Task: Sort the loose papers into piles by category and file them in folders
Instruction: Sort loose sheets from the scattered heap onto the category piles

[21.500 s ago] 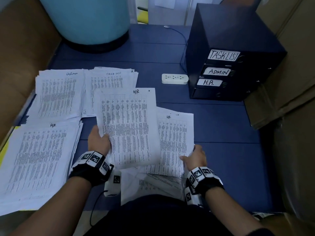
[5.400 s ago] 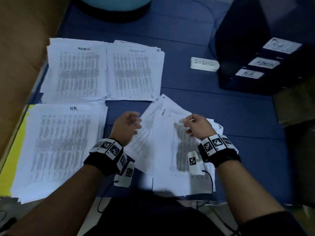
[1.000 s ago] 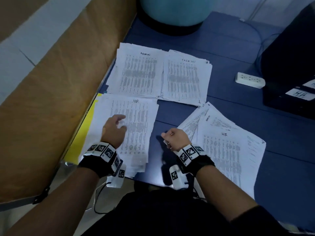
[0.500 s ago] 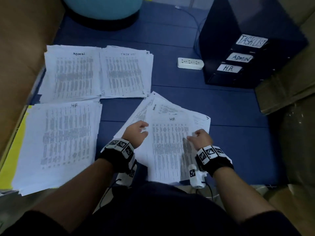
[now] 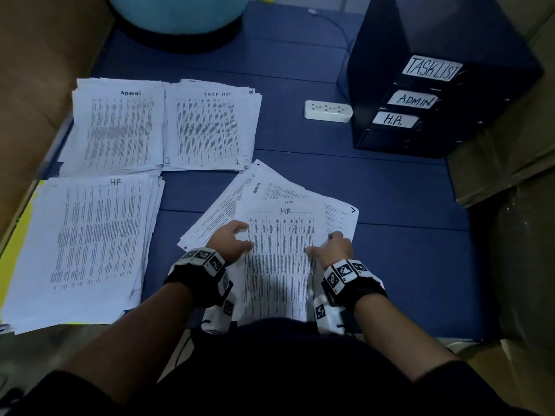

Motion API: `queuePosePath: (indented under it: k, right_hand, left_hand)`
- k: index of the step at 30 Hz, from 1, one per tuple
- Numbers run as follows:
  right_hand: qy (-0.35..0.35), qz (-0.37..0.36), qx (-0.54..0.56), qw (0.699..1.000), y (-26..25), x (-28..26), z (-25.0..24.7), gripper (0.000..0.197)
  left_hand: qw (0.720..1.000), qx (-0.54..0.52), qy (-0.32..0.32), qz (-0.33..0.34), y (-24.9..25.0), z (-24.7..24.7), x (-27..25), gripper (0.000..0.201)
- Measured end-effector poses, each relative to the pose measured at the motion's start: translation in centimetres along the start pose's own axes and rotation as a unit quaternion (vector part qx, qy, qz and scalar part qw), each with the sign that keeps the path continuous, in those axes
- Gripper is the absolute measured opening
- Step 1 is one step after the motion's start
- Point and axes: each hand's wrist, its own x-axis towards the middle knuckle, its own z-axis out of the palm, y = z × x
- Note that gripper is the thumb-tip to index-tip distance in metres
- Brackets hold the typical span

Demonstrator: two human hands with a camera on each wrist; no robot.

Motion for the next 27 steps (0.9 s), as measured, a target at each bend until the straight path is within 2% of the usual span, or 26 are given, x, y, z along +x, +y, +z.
queuePosePath:
  k: [3, 7, 8, 11, 12, 17, 20, 24, 25, 27]
  right_hand:
    - [0.035, 0.010, -0.029, 0.999, -0.5, -0.1, 0.0, 0.075]
    - [-0.008, 0.030, -0.013, 0.999, -0.9, -0.1, 0.0, 0.069]
    - [-0.021, 0.028, -0.004, 0.999, -0.9, -0.2, 0.0, 0.060]
    - [-0.040, -0.025, 0.012, 0.999, -0.7, -0.6, -0.2, 0.015]
    - [-0.043, -0.046, 0.040, 0.997, -0.6, -0.8, -0.5, 0.008]
    - [-0.033, -0.102, 0.199, 0.974, -0.3, -1.3, -3.6, 0.005]
    - [-0.030, -0.108, 0.306, 0.945, -0.1, -1.4, -5.1, 0.012]
    - [-0.069, -0.106, 0.463, 0.877, -0.8, -2.0, -6.0, 0.023]
    - [-0.076, -0.109, 0.479, 0.867, -1.0, -2.0, -6.2, 0.024]
    - [-0.079, -0.118, 0.476, 0.868, -1.3, -1.9, -6.7, 0.021]
  left_hand:
    - [1.000, -0.016, 0.003, -0.006, 0.0, -0.1, -0.2, 0.049]
    - [0.999, -0.044, 0.006, -0.018, 0.1, -0.4, -0.2, 0.047]
    - [0.998, -0.053, 0.006, -0.018, 0.1, -0.5, -0.1, 0.047]
    - [0.998, -0.064, 0.001, -0.023, 0.0, -0.8, -0.2, 0.046]
    - [0.998, -0.066, 0.000, -0.025, -0.1, -0.8, -0.2, 0.046]
    - [0.990, -0.130, -0.001, -0.060, -0.2, -1.0, -0.4, 0.056]
    - [0.989, -0.143, 0.003, -0.039, -0.2, -1.3, -0.6, 0.060]
    - [0.980, -0.197, -0.015, 0.009, 0.8, -2.3, -1.6, 0.038]
    - [0.977, -0.210, -0.012, 0.019, 1.2, -2.5, -1.9, 0.033]
    - [0.973, -0.226, 0.003, 0.045, 2.3, -3.0, -2.7, 0.021]
